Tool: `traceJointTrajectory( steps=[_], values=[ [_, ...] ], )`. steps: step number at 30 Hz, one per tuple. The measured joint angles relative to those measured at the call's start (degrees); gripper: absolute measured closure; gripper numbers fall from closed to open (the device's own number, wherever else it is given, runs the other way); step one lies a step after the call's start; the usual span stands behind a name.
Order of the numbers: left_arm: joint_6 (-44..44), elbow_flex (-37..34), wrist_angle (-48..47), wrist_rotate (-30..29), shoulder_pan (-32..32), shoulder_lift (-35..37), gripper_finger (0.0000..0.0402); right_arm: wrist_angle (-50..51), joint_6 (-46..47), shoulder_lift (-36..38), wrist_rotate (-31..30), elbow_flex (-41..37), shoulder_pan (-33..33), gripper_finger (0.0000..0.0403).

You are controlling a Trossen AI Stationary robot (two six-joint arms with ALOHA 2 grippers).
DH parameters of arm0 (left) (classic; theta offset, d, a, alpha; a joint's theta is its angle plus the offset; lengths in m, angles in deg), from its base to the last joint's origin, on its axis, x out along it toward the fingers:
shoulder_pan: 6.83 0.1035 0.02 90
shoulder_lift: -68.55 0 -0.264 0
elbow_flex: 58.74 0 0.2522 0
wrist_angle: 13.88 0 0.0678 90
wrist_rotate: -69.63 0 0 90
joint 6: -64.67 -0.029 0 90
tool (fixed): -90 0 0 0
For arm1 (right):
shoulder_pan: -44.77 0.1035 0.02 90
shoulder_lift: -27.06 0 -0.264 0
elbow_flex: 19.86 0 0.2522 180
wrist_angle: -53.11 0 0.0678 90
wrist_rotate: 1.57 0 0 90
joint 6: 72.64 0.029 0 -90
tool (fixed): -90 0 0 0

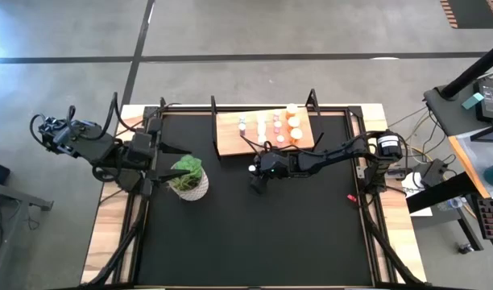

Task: Pick and place medicine bottles onto shelf by color
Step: Put the blue pill bottle on the shelf aligned with the other blue pill bottles

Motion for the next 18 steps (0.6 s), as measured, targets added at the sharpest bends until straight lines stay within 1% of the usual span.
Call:
traceJointTrajectory(
  steps=[11,14,18],
  values=[
    [1.51,0.00,0.04,-0.07,0.00,-0.38,0.0182,0.59,0.02,0.35,0.11,0.29,0.00,0.0204],
    [1.54,0.00,0.09,-0.17,0.00,-0.76,0.0182,4.39,0.02,0.99,0.13,2.38,0.00,0.0194],
    [1.62,0.00,0.54,-1.11,0.00,-2.05,0.0182,12.18,-1.37,2.65,0.08,6.45,-0.02,0.0191]
  ],
)
